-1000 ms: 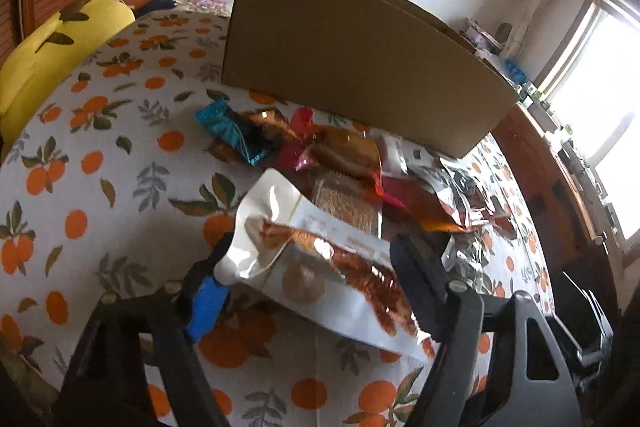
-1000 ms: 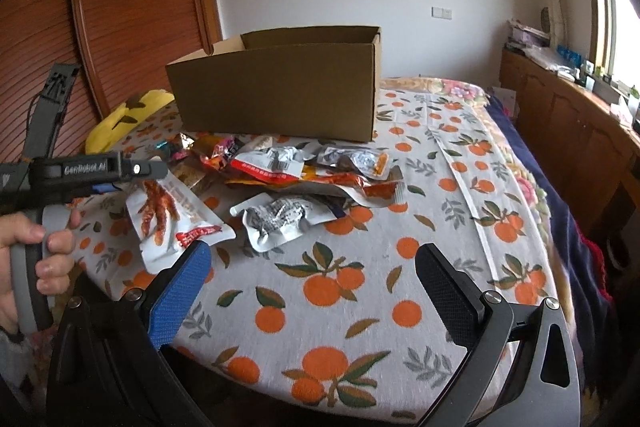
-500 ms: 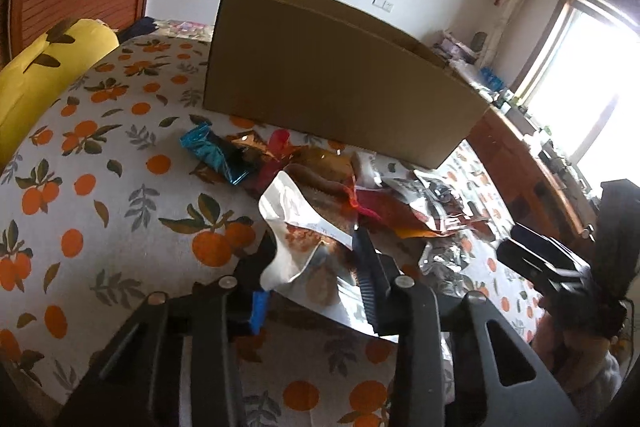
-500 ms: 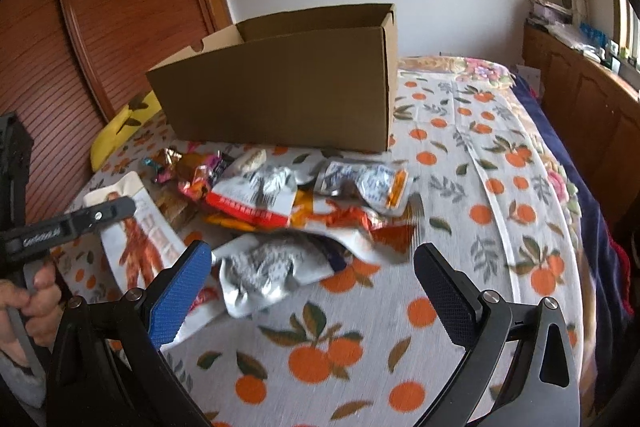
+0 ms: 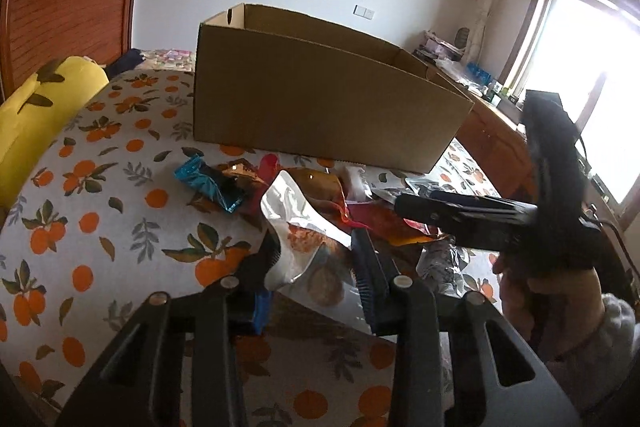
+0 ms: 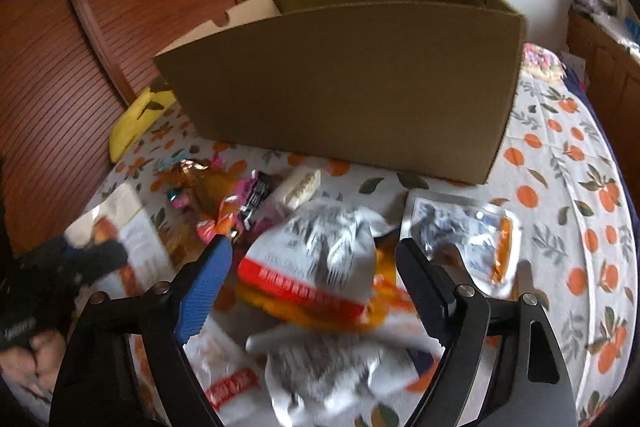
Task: Organize snacks
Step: 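Grasp the white red-banded snack bag with the right gripper while the left gripper grasps the white chicken-feet packet, then carry both packets over the cardboard box and open both grippers to drop them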
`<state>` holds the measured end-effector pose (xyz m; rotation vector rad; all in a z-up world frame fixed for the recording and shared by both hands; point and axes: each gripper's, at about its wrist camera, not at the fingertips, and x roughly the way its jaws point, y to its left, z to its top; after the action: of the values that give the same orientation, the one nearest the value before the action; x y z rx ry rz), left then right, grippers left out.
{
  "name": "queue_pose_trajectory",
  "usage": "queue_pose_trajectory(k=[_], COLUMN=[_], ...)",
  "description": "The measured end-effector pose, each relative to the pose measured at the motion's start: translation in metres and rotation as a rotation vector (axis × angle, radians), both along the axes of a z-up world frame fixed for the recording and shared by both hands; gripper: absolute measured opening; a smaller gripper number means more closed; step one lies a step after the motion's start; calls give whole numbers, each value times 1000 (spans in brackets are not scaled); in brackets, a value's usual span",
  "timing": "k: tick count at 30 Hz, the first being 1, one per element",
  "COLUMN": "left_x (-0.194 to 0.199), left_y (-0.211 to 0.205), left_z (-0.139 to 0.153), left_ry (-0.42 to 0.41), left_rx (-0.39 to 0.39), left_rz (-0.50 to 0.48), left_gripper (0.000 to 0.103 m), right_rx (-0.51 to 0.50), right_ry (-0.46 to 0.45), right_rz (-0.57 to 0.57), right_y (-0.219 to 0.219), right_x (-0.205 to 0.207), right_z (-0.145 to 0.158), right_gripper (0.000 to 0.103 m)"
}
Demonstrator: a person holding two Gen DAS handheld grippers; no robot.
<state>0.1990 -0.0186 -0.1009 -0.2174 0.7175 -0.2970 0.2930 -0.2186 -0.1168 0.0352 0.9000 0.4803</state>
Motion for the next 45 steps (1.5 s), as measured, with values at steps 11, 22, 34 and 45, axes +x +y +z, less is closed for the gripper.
queue_pose_trajectory(k=[11, 22, 34, 45], left_x=[-1, -5, -19, -31], left_y=[-3, -7, -18, -29], left_z=[4, 13, 33, 52], left_ry=[-41, -68, -127, -181], left_rx=[46, 53, 38, 66], left_rz=[-8, -28, -73, -92], left_gripper=[34, 32, 24, 21], right_rx=[-102, -60, -39, -13], right_ry=[76, 54, 0, -32], right_rz=[-21, -16, -11, 3], right_y=[18, 1, -9, -13], right_x=[21, 8, -13, -28], right_z=[-14, -4, 8, 19], right_gripper=[70, 68, 68, 68])
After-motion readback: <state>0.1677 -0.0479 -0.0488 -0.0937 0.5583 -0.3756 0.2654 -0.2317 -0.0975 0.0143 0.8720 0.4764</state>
